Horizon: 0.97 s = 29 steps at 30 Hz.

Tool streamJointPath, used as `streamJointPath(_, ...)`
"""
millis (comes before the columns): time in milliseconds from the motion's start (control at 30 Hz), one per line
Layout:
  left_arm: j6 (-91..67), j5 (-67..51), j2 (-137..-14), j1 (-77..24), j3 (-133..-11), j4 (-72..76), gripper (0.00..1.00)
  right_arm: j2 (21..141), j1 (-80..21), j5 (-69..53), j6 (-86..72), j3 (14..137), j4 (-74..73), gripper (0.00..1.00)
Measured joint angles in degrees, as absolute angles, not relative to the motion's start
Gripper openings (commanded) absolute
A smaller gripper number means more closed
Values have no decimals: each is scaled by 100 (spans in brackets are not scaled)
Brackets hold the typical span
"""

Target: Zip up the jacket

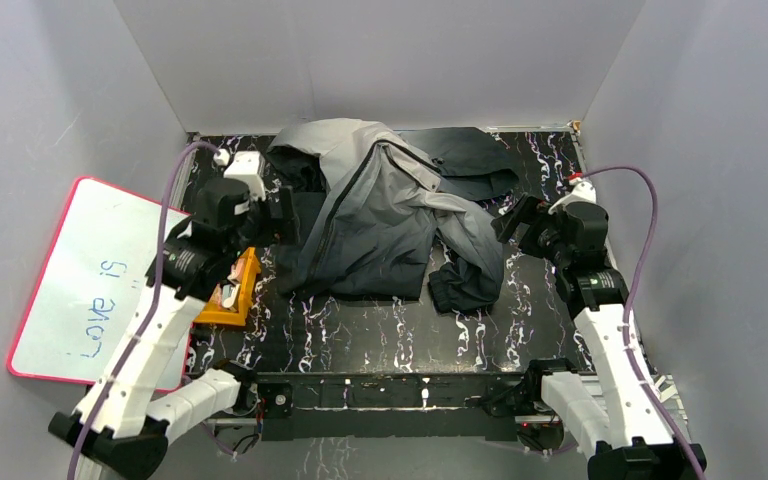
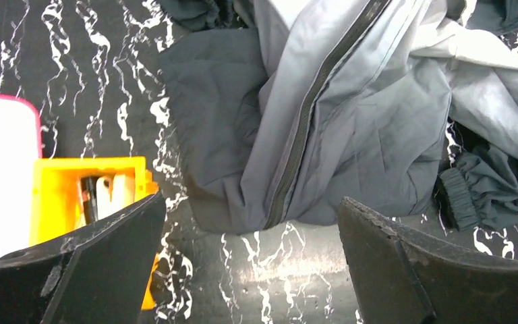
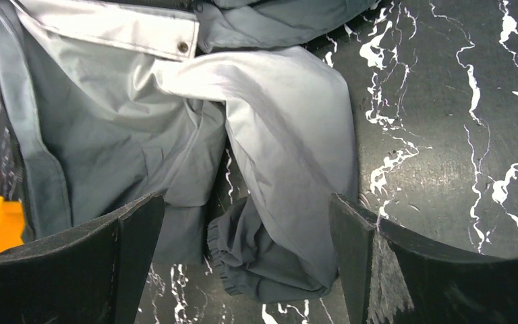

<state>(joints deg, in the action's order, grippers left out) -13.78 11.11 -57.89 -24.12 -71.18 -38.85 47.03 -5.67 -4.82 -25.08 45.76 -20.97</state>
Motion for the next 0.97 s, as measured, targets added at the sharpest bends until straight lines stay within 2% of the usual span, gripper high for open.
streamJointPath(367,-1673,825,-4254,-2412,-6549,-3944,98,4228,-567,-196,-2982,4801,-2644,99)
streamJointPath(533,-1669,534,-3621,-2412,-5902,-3870,98,3992,-567,110,-2954,4764,-2711,99)
streamJointPath(733,-1605,357,-3072,-2412,-5162,-3601,98,3695,-567,429,-3000,4228,-2377,99)
streamJointPath(967,-1509,338,-2917,-2412,-4698,-3098,98,4163,-567,1024,-3153,3642,-1772,98)
